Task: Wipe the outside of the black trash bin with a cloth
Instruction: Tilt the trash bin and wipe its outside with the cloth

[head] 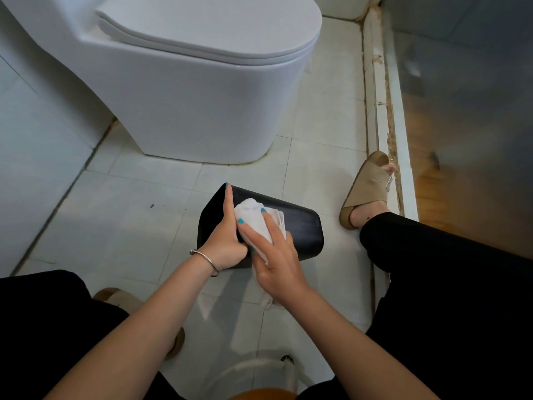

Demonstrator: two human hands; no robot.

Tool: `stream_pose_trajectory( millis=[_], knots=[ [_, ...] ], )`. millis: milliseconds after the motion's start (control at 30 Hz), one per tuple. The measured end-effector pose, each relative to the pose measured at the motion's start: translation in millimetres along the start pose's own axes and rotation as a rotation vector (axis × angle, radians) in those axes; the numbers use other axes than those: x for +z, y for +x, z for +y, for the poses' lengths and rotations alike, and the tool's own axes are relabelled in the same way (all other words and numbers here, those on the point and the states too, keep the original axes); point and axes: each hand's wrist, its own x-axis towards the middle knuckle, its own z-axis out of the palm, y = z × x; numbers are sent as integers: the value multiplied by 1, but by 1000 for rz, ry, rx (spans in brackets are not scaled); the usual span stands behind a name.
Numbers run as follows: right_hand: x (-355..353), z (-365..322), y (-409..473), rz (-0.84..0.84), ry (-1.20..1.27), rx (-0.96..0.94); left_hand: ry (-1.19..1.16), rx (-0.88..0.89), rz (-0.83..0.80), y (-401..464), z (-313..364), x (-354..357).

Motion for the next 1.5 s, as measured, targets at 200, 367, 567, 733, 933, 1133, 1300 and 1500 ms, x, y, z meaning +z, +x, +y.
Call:
stream_pose_trajectory(
  millis=[200,367,567,733,933,1133,1300,1500],
  knots=[
    [-13,17,-4,-28,-52,-28,-18,13,5,-1,5,2],
    [-14,46,-11,-68,-72,121,-40,-6,27,2,1,-6],
    [-28,78,-18,-32,-64,359,-15,8,21,7,6,-6],
    [-35,92,-20,-48,-50,514,-13,8,6,8,6,-7],
    [-34,86,-7,-10,22,571,40,7,-7,4,4,-7],
    [-27,57,4,-16,31,510,77,36,-45,3,10,1],
    [-31,14,24,-84,22,280,97,38,-53,4,10,3],
    [-25,-7,36,-154,54,171,110,46,-27,4,6,3]
  ],
)
